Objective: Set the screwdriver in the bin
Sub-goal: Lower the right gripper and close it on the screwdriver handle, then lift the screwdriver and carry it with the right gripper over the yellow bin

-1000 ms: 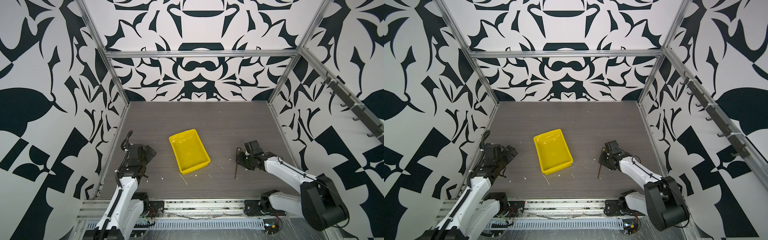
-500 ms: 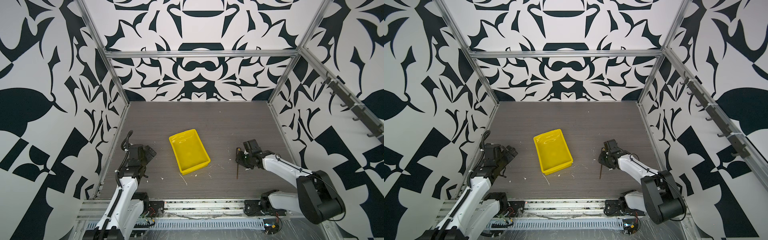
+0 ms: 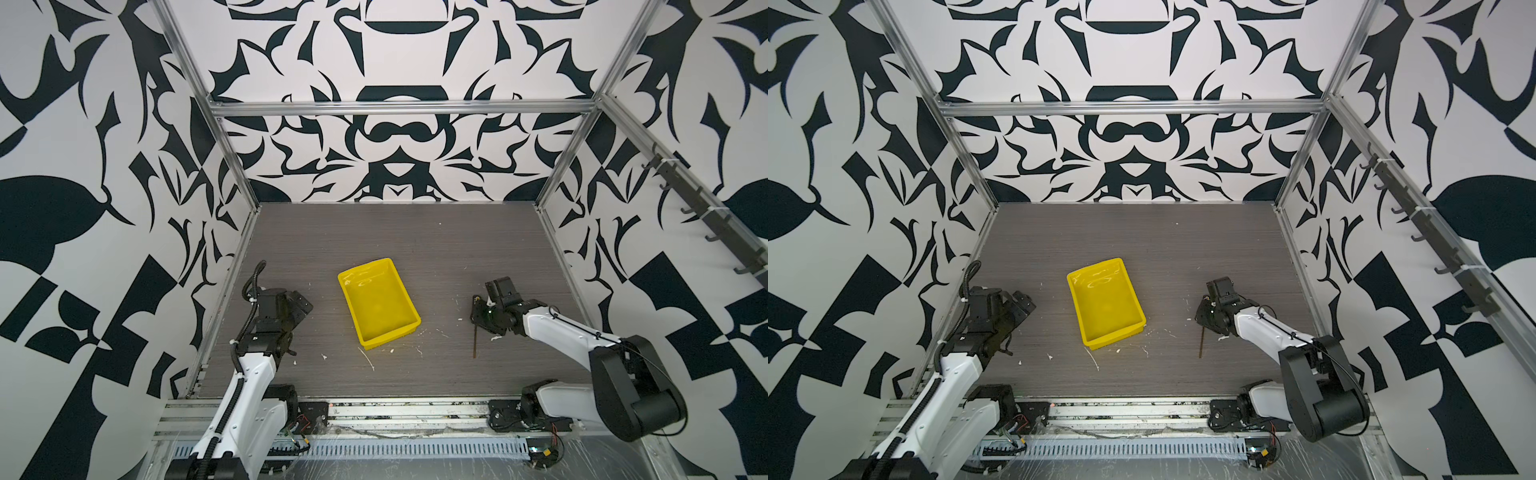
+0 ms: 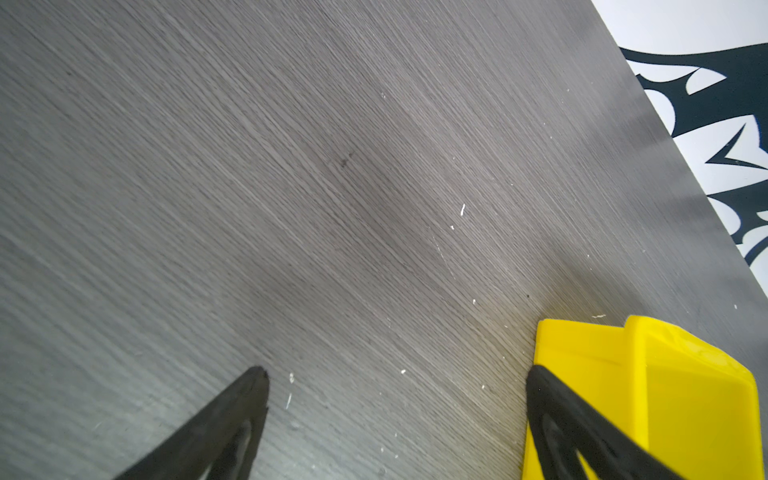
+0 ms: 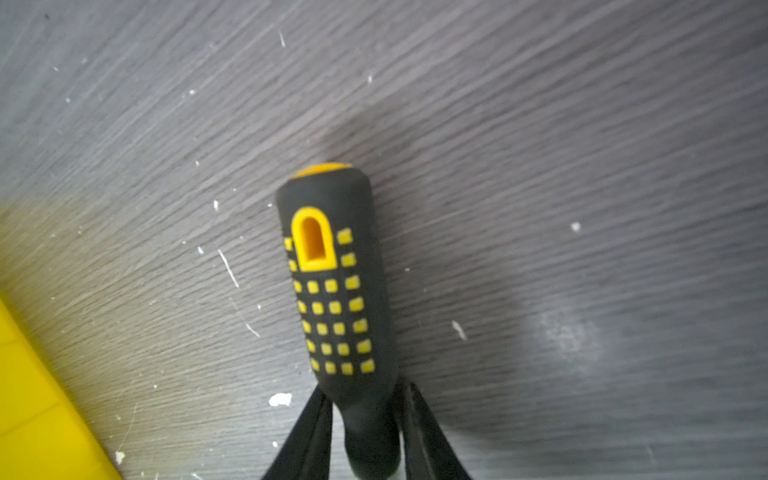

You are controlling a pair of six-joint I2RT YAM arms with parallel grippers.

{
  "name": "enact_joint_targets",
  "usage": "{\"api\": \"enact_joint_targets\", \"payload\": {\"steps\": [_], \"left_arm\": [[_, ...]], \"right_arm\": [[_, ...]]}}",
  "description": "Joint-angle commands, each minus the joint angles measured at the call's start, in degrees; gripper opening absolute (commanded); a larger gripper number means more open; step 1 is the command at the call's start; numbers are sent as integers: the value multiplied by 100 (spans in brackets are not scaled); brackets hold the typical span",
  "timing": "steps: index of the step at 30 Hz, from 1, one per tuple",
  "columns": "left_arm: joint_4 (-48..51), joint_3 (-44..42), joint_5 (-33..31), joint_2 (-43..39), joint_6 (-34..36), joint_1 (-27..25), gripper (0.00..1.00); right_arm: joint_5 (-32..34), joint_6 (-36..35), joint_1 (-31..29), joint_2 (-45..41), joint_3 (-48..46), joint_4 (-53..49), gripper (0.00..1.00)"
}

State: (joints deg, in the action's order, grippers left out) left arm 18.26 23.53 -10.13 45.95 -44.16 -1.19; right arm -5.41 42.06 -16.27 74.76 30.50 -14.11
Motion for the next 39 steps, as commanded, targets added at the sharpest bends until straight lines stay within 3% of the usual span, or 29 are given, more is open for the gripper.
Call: {"api": "enact_joint_targets", "payload": {"steps": [1,16,19,24,32,39], "left_arm": [[89,135,-56,27,-92,14,99],[79,135,-50,45,-93,12,99],[81,141,-46,53,-93,14,99],[80,138,-50,67,-93,13,99],[72,135,-49,72,-96,14,99],[70,143,-30,107,-101,13,99]], "right_arm": [[34,-10,-43,114,26,-110,32],[36,4,-112,153,78,-126,24],[45,-2,-126,134,101,-152,15],[129,-22,-156,33,186,-300,7],[700,-209,-485,-551,509,-880,2],[1361,-248,-1140,-857,1223,-1346,0]]}}
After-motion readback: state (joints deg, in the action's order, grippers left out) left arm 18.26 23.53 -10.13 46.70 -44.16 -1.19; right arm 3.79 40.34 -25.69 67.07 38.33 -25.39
